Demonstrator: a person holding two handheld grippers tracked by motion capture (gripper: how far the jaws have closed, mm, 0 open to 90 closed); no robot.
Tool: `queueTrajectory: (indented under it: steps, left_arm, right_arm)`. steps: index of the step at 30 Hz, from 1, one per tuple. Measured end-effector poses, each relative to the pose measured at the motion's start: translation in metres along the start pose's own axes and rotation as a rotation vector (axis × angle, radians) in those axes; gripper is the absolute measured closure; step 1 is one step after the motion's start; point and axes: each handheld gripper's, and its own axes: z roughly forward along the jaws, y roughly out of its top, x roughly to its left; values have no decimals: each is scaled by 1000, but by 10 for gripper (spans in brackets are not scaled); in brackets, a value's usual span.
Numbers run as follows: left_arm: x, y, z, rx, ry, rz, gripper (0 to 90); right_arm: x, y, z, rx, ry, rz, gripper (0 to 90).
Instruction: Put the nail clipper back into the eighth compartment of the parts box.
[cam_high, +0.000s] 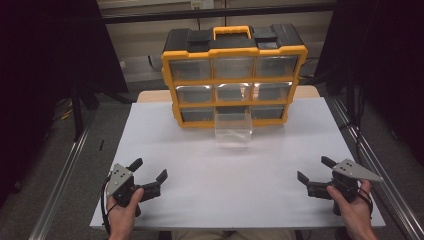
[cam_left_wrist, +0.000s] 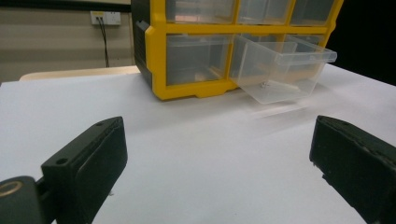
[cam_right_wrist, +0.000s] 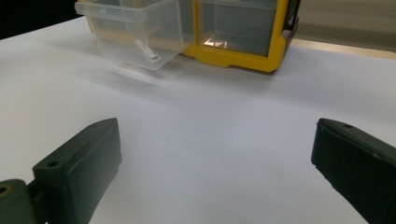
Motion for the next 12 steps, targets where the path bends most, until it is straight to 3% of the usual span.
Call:
queueTrajectory:
  steps: [5, 12]
  left_arm:
    - [-2, 1, 2, -6, -16, 13, 39]
    - [0, 1, 2, -6, -4, 18, 39]
  right_arm:
    - [0, 1, 5, 1, -6, 18, 9]
    - [1, 2, 7, 2, 8, 13, 12]
